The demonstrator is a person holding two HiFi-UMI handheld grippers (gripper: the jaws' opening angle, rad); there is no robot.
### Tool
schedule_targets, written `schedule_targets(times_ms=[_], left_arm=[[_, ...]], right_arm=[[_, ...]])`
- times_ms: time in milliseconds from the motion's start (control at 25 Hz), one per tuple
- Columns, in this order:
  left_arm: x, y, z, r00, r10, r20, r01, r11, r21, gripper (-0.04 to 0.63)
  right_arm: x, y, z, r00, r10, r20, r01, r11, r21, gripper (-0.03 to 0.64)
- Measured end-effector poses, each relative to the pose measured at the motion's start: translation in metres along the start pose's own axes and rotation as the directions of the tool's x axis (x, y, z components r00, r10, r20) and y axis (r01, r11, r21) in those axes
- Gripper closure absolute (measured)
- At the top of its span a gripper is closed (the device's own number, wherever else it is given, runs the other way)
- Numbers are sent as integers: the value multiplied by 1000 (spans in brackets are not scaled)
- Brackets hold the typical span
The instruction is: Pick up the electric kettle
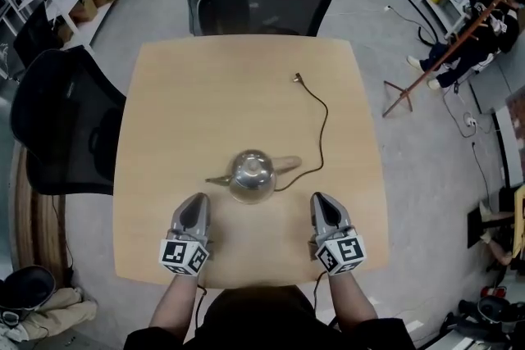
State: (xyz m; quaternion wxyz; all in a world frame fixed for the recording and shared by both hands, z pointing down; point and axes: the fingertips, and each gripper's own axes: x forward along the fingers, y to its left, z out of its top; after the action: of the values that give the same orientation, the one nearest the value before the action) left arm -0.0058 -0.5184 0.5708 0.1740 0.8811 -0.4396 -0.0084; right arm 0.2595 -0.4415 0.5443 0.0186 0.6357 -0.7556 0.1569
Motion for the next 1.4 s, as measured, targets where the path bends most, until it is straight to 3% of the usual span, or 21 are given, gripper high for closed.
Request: schedule_targets(times_ms=[360,680,880,1200,1400], left_arm=[[29,1,-11,999,37,-19,-38,997,-60,430],[46,0,-13,997,75,1,-74,986,-149,428],[52,2,-14,996,86,4,-84,977,-198,428],[51,1,-14,996,88,14,-80,959,-273,431],[48,-5,-11,997,74,25,-63,955,-289,465]], right_arm=[[12,-10,-10,998,11,-54,-10,1000,23,615],[27,-14,-16,995,48,-92,-47,999,10,615],[47,-10,-30,987,35,-156,-55,991,-120,611],[79,-14,-54,977,14,-215,-32,996,-78,468],[92,-14,-56,979,12,-206,-26,997,-66,446]])
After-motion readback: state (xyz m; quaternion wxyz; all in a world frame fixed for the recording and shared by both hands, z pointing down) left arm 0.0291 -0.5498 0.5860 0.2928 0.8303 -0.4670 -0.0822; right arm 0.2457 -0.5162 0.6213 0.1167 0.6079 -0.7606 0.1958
